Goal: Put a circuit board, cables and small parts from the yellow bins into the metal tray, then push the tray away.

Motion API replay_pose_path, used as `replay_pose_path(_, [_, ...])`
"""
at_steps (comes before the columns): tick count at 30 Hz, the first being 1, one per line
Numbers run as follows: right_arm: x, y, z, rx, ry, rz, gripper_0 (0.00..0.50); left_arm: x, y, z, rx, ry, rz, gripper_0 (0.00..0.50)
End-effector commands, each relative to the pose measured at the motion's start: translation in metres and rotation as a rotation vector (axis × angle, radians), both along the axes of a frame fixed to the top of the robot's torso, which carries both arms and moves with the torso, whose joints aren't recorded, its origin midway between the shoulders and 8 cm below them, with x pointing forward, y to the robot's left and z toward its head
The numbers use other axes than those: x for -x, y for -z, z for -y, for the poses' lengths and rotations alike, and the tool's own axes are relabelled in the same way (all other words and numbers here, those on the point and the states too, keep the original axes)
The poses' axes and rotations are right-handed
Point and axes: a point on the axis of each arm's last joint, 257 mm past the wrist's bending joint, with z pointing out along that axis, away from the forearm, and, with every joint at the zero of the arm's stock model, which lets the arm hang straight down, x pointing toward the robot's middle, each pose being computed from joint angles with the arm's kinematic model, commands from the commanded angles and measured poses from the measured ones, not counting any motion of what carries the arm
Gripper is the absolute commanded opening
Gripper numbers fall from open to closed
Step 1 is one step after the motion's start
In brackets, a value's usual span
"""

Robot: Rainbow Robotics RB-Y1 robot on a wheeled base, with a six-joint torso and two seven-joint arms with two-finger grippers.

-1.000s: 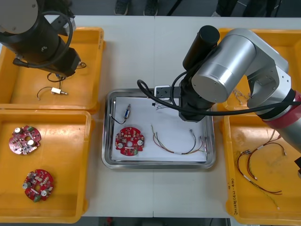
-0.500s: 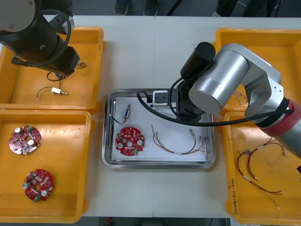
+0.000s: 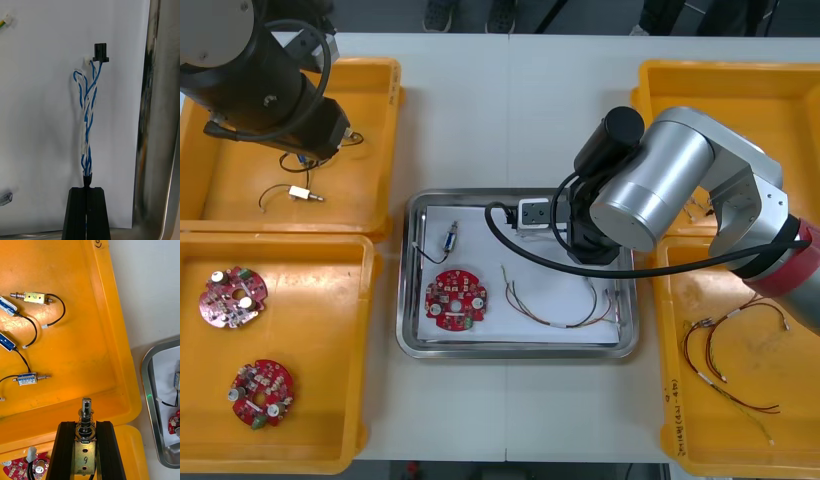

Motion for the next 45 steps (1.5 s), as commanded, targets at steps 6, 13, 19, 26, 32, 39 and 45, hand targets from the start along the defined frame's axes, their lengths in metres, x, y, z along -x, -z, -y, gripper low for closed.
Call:
replay_pose_path(6, [-0.006,0.007,0.01,0.021,-0.027,0.018,0.4,0.003,-0.01,0.006,0.081,-0.081,0.019,0.001])
replay_pose_path(13, [-0.006,0.007,0.01,0.018,-0.022,0.017,0.5,0.003,-0.01,0.007,0.082,-0.081,0.02,0.0])
replay_pose_path(19, [-0.003,0.0,0.008,0.021,-0.021,0.026,0.5,0.003,-0.01,0.008,0.086,-0.079,0.019,0.0])
replay_pose_path(26, [0.0,-0.006,0.009,0.041,-0.014,0.04,0.5,0.003,-0.011,0.008,0.09,-0.081,0.02,0.001])
replay_pose_path(32, [0.005,-0.009,0.009,0.049,-0.013,0.038,0.5,0.003,-0.011,0.008,0.09,-0.08,0.019,0.0])
replay_pose_path(39, [0.004,-0.012,0.008,0.058,-0.007,0.055,0.5,0.003,-0.012,0.008,0.095,-0.083,0.02,0.0])
replay_pose_path(45, [0.004,-0.014,0.006,0.059,-0.007,0.062,0.5,0.003,-0.012,0.008,0.095,-0.083,0.02,0.0])
